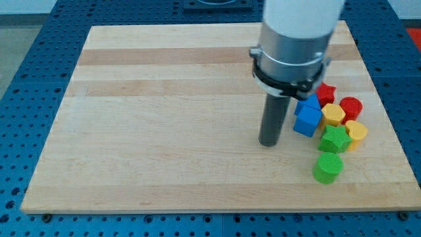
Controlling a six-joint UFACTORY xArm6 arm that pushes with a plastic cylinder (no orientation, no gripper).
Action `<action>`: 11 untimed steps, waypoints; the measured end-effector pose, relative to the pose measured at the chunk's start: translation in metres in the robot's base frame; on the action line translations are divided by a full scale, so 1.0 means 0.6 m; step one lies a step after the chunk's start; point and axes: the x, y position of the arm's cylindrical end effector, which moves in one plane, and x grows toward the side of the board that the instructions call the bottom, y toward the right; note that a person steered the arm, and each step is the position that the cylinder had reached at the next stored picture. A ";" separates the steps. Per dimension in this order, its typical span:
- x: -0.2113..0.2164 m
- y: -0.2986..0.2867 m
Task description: Slide the group of blocks to the bottom right of the board
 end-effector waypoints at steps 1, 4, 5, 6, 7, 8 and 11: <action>-0.167 0.026; -0.132 0.238; -0.076 0.230; -0.023 0.216; 0.021 0.216; -0.002 0.224; -0.177 0.190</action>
